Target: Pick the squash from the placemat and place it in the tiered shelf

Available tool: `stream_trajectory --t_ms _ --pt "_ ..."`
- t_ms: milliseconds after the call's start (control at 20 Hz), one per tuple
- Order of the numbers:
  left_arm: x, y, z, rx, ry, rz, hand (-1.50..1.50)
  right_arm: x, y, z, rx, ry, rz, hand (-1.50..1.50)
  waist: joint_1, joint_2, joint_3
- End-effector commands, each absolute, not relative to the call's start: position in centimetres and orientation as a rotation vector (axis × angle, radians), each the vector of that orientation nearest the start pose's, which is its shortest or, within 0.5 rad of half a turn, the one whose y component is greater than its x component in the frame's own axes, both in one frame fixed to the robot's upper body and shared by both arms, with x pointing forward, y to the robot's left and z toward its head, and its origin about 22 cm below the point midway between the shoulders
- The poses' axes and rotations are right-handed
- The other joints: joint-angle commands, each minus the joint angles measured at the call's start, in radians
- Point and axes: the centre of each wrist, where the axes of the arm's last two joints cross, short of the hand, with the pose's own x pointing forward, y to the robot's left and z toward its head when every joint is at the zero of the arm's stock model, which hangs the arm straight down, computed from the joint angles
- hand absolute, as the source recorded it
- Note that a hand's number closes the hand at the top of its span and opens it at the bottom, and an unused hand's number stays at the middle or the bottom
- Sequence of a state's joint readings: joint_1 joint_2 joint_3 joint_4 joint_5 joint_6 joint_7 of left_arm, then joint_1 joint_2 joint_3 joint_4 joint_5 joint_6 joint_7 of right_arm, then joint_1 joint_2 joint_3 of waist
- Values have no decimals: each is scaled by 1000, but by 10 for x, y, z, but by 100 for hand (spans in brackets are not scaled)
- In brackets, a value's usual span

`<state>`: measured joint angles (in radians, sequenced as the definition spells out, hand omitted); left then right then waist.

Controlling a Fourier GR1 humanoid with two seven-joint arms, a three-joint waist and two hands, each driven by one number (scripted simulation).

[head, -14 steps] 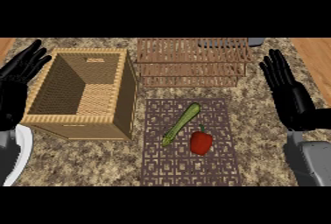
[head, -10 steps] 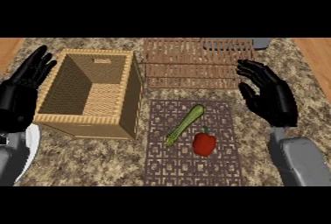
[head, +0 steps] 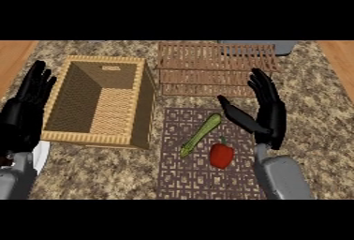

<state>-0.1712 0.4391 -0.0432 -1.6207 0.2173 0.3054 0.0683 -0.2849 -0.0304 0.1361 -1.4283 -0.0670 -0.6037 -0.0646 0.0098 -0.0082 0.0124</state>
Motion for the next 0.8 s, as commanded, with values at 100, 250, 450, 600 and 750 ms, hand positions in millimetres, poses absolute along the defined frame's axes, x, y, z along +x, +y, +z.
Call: stream_trajectory --t_ms 100,250,450,600,750 --pt "253 288 60 243 -1590 29 0 283 -150 58 -240 -1731 -64 -150 -6 0 -15" --pt "259 279 61 257 -1603 27 0 280 -144 50 -305 -1586 214 -150 -12 -3 -18" --pt "255 274 55 266 -1614 38 0 283 -131 79 -366 -1464 424 -150 -17 -6 -21" --pt "258 282 62 262 -1614 38 0 301 -143 87 -582 -1331 602 -150 -9 -4 -23" --pt "262 279 67 248 -1623 32 0 306 -114 97 -694 -1213 723 -150 -2 0 -22"
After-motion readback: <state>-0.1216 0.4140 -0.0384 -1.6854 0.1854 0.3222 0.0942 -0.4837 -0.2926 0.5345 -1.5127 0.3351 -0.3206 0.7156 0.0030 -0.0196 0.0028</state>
